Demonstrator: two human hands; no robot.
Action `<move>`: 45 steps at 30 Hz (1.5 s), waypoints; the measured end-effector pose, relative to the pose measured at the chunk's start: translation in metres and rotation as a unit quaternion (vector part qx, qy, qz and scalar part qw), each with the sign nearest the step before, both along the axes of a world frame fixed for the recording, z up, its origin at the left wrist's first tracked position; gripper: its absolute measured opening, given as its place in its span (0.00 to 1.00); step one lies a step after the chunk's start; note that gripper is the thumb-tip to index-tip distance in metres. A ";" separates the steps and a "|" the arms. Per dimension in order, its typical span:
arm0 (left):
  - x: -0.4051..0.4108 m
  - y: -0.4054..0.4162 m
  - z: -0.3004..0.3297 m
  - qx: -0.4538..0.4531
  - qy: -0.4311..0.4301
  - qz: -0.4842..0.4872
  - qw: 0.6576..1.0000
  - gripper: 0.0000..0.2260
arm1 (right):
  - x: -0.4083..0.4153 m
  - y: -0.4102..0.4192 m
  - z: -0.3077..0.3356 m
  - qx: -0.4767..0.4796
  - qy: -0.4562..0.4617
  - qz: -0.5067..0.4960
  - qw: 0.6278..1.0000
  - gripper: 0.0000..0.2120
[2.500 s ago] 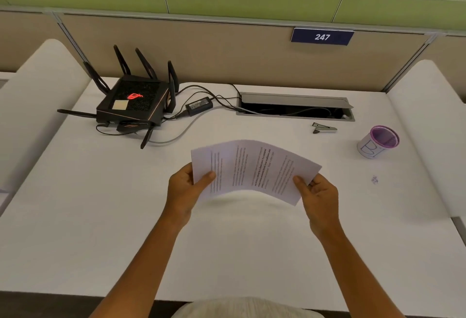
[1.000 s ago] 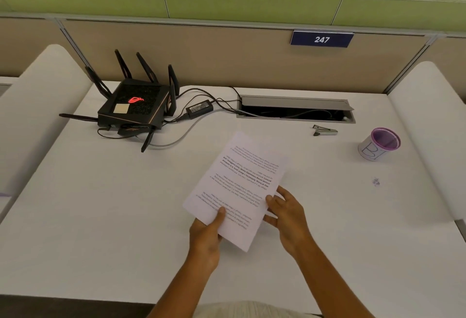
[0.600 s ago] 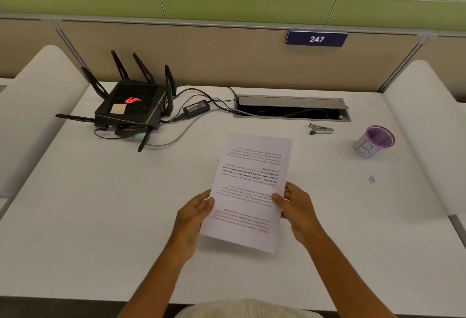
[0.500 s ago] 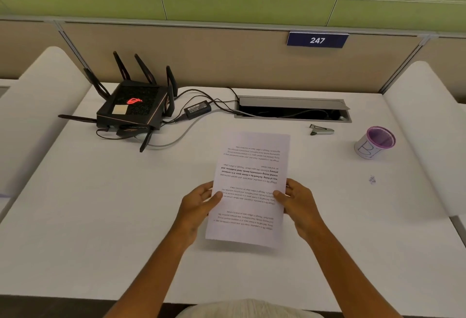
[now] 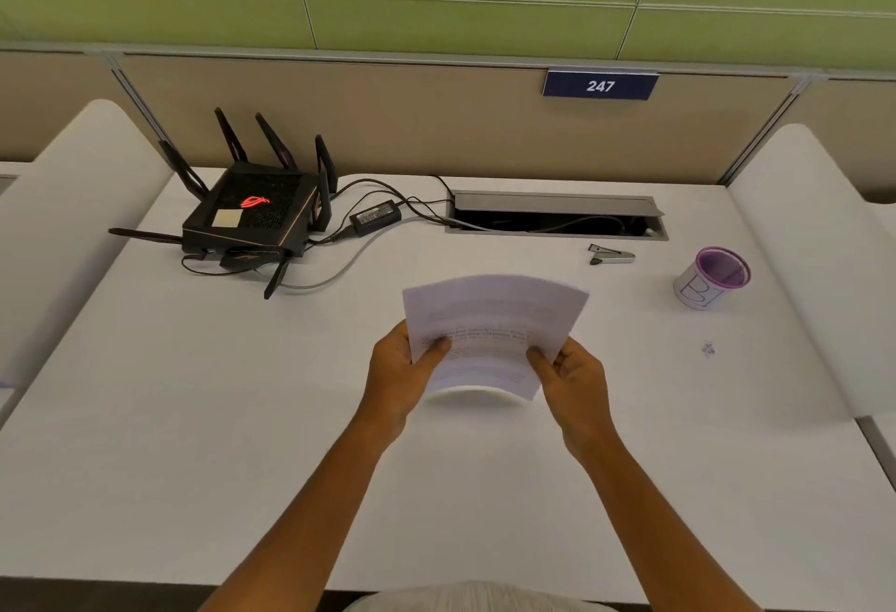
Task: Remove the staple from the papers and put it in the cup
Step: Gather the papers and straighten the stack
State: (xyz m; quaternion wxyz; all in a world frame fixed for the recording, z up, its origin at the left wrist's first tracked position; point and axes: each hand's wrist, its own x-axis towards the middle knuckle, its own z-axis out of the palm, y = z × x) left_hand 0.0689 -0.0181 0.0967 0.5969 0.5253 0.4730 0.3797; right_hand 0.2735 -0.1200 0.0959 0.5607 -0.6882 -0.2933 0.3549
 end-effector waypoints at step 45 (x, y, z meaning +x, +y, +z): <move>-0.037 -0.047 -0.053 -0.242 -0.194 0.160 0.937 0.17 | -0.005 -0.027 -0.032 -0.087 0.121 0.032 0.988 0.10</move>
